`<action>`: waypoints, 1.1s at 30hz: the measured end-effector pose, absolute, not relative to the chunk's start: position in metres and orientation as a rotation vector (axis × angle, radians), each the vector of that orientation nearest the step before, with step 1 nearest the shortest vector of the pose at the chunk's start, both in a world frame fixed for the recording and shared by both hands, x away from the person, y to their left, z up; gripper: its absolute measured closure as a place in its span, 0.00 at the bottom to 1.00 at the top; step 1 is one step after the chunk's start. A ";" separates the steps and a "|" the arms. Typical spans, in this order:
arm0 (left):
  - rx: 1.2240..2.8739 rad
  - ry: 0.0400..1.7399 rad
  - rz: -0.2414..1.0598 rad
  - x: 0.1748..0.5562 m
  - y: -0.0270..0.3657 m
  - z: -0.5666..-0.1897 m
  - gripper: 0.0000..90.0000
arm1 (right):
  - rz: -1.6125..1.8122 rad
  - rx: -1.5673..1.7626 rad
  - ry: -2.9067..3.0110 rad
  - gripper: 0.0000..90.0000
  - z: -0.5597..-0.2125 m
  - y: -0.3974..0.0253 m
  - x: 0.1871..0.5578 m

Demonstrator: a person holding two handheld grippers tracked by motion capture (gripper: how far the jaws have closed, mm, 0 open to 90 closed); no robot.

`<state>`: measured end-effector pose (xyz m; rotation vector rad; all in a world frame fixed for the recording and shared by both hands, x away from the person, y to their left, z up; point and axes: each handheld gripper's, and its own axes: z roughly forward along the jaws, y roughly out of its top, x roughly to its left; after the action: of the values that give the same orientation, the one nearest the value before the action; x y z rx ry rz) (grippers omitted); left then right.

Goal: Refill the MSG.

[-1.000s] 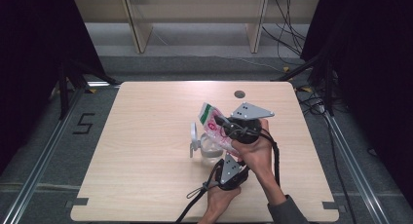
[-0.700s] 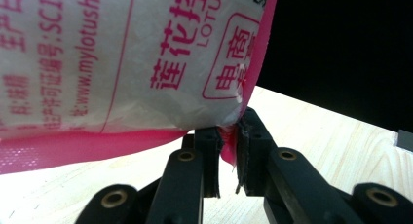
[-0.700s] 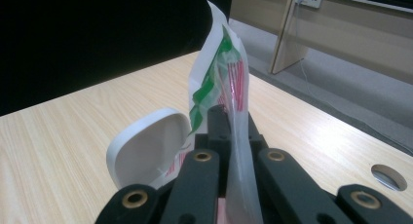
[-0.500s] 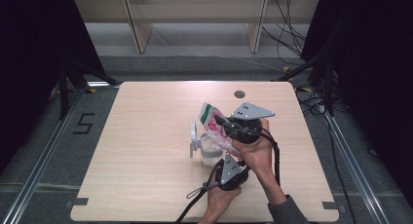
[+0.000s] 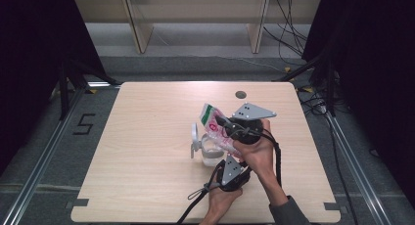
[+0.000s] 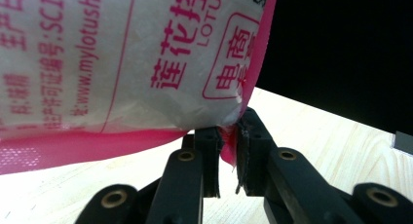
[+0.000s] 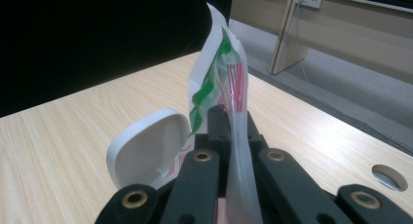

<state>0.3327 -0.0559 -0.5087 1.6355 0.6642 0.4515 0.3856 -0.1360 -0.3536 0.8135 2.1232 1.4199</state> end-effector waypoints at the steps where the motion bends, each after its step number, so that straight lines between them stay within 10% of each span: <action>1: 1.633 0.665 0.451 0.333 -0.056 -0.509 0.89 | 1.420 0.813 2.123 1.00 -0.354 -0.136 0.386; 33: 1.607 0.657 0.435 0.336 -0.059 -0.508 0.89 | 1.409 0.763 2.163 0.99 -0.351 -0.134 0.387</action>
<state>0.3362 -0.0588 -0.5079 1.6073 0.6572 0.4355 0.3873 -0.1338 -0.3510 0.7634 2.1629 1.4093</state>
